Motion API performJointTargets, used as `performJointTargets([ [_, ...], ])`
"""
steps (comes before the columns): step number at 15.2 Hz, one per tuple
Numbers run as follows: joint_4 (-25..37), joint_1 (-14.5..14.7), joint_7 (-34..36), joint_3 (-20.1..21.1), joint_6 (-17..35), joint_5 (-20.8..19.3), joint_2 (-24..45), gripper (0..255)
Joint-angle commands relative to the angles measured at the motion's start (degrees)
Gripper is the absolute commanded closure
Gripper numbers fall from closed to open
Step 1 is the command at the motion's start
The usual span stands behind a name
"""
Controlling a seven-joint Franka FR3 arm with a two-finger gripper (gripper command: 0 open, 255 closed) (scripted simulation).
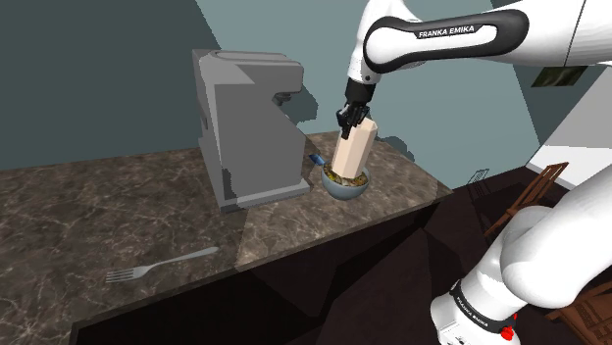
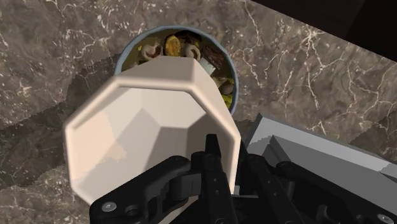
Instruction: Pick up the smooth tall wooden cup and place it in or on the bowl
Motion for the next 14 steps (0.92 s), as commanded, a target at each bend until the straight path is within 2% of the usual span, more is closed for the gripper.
performJointTargets([
  [1,-0.2,0.0,0.0,0.0,0.3,0.0,0.1,255],
  [6,-0.2,0.0,0.0,0.0,0.3,0.0,0.1,255],
  [7,-0.2,0.0,0.0,0.0,0.3,0.0,0.0,0],
  [12,-0.2,0.0,0.0,0.0,0.3,0.0,0.1,0],
  [14,3.3,0.0,0.0,0.0,-3.6,0.0,-0.3,0],
])
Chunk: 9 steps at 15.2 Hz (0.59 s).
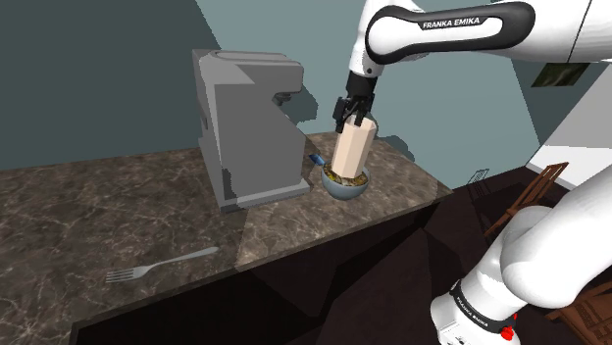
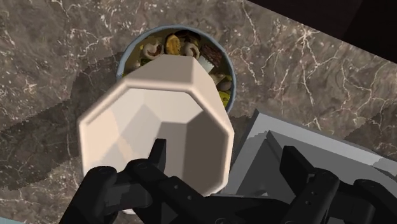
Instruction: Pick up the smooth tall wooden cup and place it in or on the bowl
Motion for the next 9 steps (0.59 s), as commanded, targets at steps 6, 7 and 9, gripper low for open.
performJointTargets([
  [6,4.3,0.0,-0.1,0.0,-4.6,0.0,-0.2,0],
  [7,4.3,0.0,-0.1,0.0,-4.6,0.0,-0.2,0],
  [9,4.3,0.0,-0.1,0.0,-4.6,0.0,-0.2,0],
])
